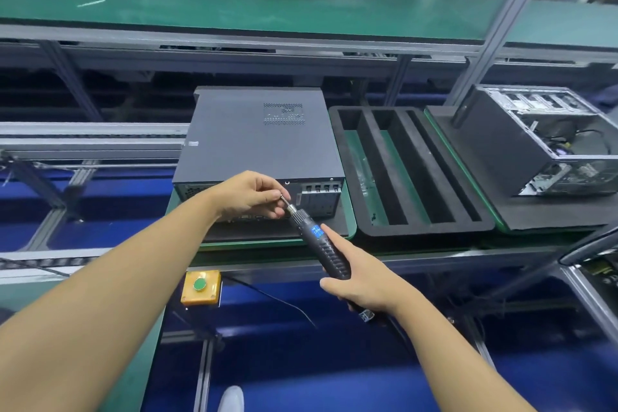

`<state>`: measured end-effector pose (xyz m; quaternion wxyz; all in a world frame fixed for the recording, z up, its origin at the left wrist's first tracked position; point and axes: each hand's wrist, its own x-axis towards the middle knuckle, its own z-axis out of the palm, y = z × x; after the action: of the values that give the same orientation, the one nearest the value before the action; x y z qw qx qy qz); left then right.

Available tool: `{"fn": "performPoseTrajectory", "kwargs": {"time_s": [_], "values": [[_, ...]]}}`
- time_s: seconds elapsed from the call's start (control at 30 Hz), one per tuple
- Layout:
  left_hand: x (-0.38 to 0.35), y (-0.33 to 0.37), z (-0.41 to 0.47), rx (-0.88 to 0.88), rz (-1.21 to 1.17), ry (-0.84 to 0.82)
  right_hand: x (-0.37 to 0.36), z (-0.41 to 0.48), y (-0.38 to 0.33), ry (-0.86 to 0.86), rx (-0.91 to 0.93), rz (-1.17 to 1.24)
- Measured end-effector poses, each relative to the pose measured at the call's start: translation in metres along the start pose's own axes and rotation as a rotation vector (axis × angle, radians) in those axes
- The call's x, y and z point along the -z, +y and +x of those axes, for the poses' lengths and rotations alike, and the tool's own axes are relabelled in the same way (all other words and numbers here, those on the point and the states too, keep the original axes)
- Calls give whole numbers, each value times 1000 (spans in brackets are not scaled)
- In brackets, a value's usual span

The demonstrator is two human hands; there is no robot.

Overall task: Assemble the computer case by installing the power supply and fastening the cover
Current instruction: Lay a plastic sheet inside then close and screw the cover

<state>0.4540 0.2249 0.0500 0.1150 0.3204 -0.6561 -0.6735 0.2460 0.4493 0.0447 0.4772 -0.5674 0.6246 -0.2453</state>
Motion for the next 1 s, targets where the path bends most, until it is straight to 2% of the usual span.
{"fn": "performPoseTrajectory", "kwargs": {"time_s": [0.2, 0.3, 0.4, 0.57, 0.63, 0.67, 0.73, 0.77, 0.87, 0.93, 1.0], "values": [[7, -1, -6, 22, 0, 7, -18, 9, 3, 34, 15, 31], [6, -12, -12, 49, -310, 33, -33, 21, 1, 42, 29, 75], [4, -26, -19, 23, -537, 165, -51, 37, -4, 62, 58, 116], [1, -35, -28, 22, -592, 439, -87, 64, -14, 92, 82, 196], [10, -36, -36, 69, -448, 460, -102, 71, -15, 102, 97, 226], [17, -35, -41, 108, -297, 442, -109, 74, -14, 110, 99, 239], [36, -34, -54, 175, 134, 413, -120, 78, -12, 115, 77, 269], [48, -34, -59, 166, 358, 449, -125, 81, -11, 112, 61, 286], [83, -33, -67, -71, 819, 733, -137, 89, -11, 108, 23, 314], [97, -35, -65, -206, 1031, 724, -143, 94, -14, 111, 8, 314], [105, -41, -55, -213, 1179, 612, -148, 99, -18, 113, 1, 320]]}}
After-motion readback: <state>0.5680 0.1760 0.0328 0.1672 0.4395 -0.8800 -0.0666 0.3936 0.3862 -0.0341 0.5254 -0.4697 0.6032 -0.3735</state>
